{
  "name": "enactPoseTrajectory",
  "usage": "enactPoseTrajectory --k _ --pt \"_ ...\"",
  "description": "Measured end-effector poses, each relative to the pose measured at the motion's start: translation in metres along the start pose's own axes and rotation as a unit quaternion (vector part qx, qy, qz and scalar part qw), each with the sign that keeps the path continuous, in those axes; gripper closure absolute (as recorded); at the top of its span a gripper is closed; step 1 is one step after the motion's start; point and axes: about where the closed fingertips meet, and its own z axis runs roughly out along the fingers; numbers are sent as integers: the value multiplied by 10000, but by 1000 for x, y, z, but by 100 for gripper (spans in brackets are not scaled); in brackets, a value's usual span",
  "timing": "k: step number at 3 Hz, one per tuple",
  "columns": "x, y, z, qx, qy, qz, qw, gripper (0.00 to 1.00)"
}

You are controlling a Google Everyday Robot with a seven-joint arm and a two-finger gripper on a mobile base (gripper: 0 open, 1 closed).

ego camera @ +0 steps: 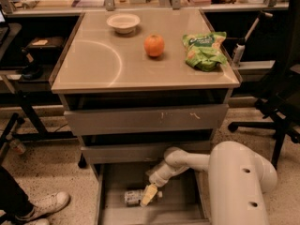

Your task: Pick blue plastic bottle from bottom drawer and place on counter

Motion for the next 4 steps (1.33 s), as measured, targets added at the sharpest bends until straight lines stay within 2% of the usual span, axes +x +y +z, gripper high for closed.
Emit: enactPoseTrajectory --k 2,4 --pt "4 -4 10 -33 -127 6 9999 0" --pt "34 -14 48 78 -359 79 9993 0"
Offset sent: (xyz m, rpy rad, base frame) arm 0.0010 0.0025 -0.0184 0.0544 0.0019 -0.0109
